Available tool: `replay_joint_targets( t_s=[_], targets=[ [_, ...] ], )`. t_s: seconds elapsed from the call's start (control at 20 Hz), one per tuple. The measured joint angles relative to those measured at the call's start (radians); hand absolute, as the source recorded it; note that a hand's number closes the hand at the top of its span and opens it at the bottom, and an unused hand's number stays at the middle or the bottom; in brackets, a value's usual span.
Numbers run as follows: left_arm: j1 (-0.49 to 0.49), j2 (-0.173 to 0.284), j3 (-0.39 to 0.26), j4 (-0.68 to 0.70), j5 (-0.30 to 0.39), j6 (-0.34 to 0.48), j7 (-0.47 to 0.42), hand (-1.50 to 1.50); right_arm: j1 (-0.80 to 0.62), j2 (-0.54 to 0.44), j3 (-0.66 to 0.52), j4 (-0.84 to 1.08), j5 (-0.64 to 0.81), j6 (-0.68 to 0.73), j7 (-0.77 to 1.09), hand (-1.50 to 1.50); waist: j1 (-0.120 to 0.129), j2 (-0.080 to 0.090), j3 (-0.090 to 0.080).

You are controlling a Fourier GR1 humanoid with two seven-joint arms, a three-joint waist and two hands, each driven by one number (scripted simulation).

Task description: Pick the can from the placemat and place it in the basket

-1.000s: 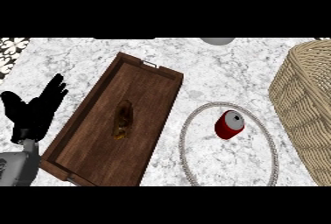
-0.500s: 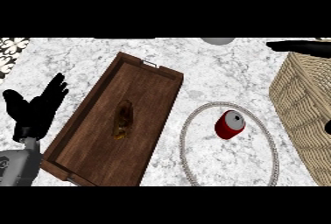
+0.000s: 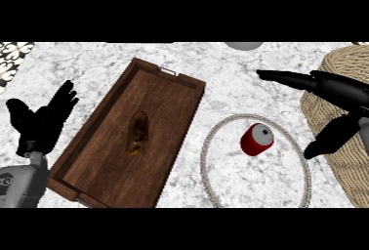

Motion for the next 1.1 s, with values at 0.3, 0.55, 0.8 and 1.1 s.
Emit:
replay_joint_targets(
  t_s=[0.3, 0.55, 0.8, 1.1],
  targets=[
    [0.028, -0.011, 0.007, -0.05, -0.01, -0.005, 0.028, 0.0, 0.031, 0.094, 0.065, 0.03, 0.111, -0.065, -0.021, -1.5, -0.001, -0.002, 0.0],
    [0.029, -0.017, 0.023, -0.026, -0.019, -0.022, 0.007, 0.0, 0.019, 0.112, 0.111, 0.119, 0.229, -0.095, -0.078, -1.5, -0.001, -0.001, 0.0],
    [0.007, -0.026, 0.036, -0.022, -0.033, -0.02, 0.023, 0.0, 0.009, 0.126, 0.133, 0.196, 0.328, -0.126, -0.143, -1.5, -0.003, -0.001, 0.0],
    [0.013, -0.032, 0.055, -0.013, -0.042, -0.043, 0.008, 0.0, -0.029, 0.125, 0.106, 0.294, 0.375, -0.152, -0.21, -1.5, -0.002, -0.002, 0.0]
  ],
)
